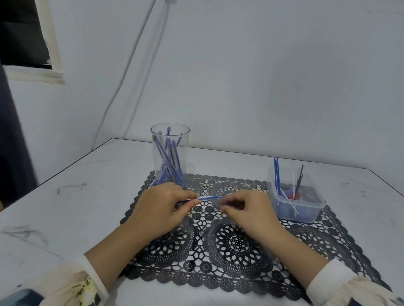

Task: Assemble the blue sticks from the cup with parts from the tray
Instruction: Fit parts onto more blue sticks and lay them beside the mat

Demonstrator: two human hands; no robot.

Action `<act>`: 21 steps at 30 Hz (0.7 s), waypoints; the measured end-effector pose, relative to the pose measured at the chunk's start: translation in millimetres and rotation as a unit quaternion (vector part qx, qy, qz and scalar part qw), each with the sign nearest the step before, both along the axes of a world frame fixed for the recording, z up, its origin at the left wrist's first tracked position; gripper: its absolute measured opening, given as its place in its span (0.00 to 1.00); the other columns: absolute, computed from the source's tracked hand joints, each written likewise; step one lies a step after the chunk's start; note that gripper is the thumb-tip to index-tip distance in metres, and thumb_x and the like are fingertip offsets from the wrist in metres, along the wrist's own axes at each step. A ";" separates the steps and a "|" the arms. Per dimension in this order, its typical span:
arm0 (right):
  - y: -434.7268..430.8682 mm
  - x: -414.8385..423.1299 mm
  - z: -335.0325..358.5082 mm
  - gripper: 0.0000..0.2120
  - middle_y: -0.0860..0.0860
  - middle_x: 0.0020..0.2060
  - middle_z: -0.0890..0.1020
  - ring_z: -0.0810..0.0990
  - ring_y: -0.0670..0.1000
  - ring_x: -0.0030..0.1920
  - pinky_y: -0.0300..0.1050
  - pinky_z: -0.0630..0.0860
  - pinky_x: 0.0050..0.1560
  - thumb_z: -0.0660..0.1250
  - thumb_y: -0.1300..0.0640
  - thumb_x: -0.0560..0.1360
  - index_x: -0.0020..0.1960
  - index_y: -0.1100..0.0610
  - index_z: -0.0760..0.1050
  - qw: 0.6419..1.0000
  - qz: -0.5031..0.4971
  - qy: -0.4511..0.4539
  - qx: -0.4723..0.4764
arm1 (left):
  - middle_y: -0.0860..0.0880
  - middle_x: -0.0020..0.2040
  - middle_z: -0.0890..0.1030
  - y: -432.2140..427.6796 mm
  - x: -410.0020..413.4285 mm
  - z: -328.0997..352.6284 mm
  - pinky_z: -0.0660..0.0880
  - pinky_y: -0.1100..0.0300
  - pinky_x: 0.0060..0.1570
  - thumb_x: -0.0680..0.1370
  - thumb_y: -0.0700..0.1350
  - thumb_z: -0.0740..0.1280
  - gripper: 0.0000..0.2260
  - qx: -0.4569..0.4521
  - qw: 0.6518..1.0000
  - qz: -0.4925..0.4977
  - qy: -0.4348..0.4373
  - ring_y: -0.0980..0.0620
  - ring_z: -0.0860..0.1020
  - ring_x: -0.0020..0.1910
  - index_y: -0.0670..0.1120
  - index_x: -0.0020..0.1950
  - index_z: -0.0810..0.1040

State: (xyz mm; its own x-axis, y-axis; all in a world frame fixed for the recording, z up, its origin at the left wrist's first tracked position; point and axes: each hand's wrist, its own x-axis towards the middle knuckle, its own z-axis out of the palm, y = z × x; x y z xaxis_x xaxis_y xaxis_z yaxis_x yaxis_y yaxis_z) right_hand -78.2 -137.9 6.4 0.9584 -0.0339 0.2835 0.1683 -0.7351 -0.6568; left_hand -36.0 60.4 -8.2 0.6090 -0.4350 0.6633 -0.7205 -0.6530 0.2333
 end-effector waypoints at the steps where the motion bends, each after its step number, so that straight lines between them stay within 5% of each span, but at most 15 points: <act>1: 0.5 -0.3 0.6 0.07 0.48 0.41 0.83 0.79 0.40 0.39 0.26 0.73 0.41 0.71 0.59 0.72 0.50 0.55 0.82 0.999 -0.008 -0.005 0.034 | 0.57 0.36 0.81 0.1 0.0 0.1 0.68 0.70 0.33 0.74 0.52 0.68 0.09 0.000 1.000 0.000 0.001 0.60 0.75 0.34 0.53 0.51 0.83; 8: 1.9 -0.2 2.9 0.07 0.47 0.40 0.84 0.80 0.39 0.39 0.29 0.75 0.42 0.71 0.63 0.72 0.48 0.54 0.82 0.979 -0.026 -0.021 0.201 | 0.57 0.36 0.81 0.4 0.1 0.6 0.65 0.73 0.34 0.74 0.51 0.69 0.08 0.001 1.000 -0.001 -0.004 0.61 0.74 0.34 0.53 0.51 0.83; 21: 8.5 -7.3 5.0 0.08 0.46 0.34 0.83 0.82 0.41 0.35 0.30 0.76 0.38 0.71 0.67 0.70 0.46 0.57 0.82 0.965 0.022 -0.003 0.260 | 0.58 0.36 0.81 -2.6 -3.4 0.7 0.71 0.68 0.33 0.74 0.58 0.60 0.16 -0.015 0.999 -0.037 -0.015 0.63 0.74 0.34 0.53 0.49 0.84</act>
State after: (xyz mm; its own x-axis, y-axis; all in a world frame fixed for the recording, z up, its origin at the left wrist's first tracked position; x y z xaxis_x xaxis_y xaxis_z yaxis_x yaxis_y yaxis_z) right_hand -85.5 -129.4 11.4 0.9605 -0.1331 0.2446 0.1966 -0.2976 -0.9342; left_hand -39.4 57.8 -7.5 0.5566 -0.4575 0.6934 -0.7728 -0.5916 0.2299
